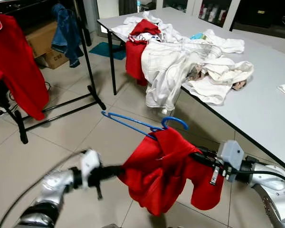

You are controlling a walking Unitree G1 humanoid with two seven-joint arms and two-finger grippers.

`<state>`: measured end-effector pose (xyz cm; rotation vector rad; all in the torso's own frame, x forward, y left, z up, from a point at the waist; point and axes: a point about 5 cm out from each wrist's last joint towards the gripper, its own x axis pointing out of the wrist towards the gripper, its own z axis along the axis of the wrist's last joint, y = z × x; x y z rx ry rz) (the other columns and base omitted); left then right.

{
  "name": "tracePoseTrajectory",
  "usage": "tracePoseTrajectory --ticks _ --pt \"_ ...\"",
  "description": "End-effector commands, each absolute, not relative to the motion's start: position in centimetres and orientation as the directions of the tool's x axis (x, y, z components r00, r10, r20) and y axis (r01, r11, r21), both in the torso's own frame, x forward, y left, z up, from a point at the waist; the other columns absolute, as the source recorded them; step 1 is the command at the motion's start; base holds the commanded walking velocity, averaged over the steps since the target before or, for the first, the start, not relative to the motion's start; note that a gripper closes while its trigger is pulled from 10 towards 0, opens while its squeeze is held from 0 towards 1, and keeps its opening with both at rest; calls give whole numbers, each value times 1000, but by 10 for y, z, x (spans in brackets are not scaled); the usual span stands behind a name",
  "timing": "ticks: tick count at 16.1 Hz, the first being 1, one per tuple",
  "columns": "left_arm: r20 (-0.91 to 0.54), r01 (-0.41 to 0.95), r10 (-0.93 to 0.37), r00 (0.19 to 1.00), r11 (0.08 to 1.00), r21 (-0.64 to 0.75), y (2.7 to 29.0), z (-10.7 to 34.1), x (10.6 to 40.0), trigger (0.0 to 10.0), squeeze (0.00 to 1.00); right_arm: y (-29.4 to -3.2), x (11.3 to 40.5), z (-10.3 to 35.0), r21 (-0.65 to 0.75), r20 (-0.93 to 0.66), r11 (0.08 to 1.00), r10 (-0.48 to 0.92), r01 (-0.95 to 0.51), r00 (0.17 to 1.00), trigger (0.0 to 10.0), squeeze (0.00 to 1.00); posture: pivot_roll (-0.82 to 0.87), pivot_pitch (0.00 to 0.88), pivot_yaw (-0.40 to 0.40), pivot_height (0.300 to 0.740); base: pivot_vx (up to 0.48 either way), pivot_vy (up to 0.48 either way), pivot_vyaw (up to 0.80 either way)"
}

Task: Hang hanger

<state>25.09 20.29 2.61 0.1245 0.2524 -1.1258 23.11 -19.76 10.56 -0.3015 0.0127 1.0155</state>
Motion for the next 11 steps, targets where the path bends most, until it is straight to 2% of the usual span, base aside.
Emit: tracePoseTrajectory --ticks 1,4,6,8,11 --pt "-240 899 -873 424 437 0 207 36 260 0 0 -203 234 116 -270 -94 511 829 -816 551 0 0 -76 0 9 740 0 0 0" --pt "-167 875 -864 475 483 -10 216 53 273 0 0 -207 226 109 -295 -152 447 851 -845 503 0 0 -77 0 7 740 0 0 0" --pt "-139 882 -875 464 470 -16 215 59 277 0 0 -209 224 107 -313 -170 430 852 -847 495 0 0 -79 0 6 740 0 0 0" --pt "-108 894 -891 441 447 -37 211 63 279 0 0 -212 220 97 -360 -243 375 847 -855 474 0 0 -83 0 9 740 0 0 0" --pt "-103 906 -906 411 418 -64 210 61 275 0 0 -217 223 92 -363 -226 417 829 -833 512 0 0 -79 0 12 740 0 0 0"
